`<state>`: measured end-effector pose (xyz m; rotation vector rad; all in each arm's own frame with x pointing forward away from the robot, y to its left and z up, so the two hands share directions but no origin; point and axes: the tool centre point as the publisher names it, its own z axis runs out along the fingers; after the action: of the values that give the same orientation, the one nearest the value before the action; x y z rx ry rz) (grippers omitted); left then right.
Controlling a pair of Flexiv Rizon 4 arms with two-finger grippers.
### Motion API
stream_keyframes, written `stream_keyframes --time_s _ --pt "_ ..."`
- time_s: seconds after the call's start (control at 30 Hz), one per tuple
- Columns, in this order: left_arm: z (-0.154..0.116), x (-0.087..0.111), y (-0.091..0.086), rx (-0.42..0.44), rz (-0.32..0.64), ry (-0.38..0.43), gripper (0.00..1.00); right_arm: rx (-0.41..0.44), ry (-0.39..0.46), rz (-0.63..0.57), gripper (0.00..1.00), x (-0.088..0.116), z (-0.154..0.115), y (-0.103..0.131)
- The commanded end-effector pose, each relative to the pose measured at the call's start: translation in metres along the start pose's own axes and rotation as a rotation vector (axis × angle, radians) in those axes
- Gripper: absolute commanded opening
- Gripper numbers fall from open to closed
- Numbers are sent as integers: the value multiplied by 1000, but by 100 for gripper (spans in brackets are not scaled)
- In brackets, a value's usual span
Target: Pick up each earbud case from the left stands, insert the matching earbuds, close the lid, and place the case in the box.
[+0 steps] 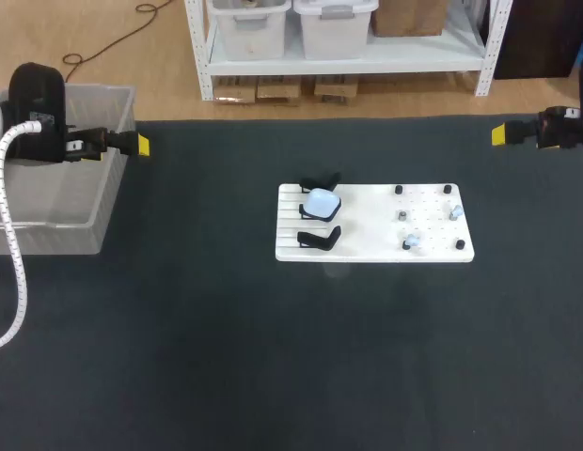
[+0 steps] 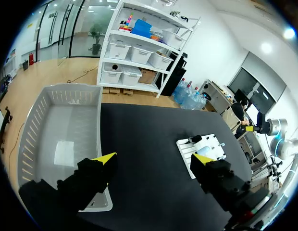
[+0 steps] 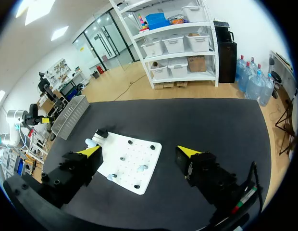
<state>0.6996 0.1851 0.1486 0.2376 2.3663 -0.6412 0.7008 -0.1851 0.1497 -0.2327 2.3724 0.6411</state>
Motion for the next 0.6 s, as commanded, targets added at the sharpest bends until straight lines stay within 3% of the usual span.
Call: stream_keyframes --time_s 0.03,0.2,0.37,0.6 --pt "-1 -2 -5 38 22 -1 100 -1 0 -1 100 0 0 0" --pt "0 -9 -18 123 126 -5 100 -1 0 -1 100 0 0 0" --pt "2 -21 -43 227 370 -49 100 -1 0 -1 100 0 0 0" --pt "17 -28 -62 319 606 -17 100 -1 0 -1 100 0 0 0"
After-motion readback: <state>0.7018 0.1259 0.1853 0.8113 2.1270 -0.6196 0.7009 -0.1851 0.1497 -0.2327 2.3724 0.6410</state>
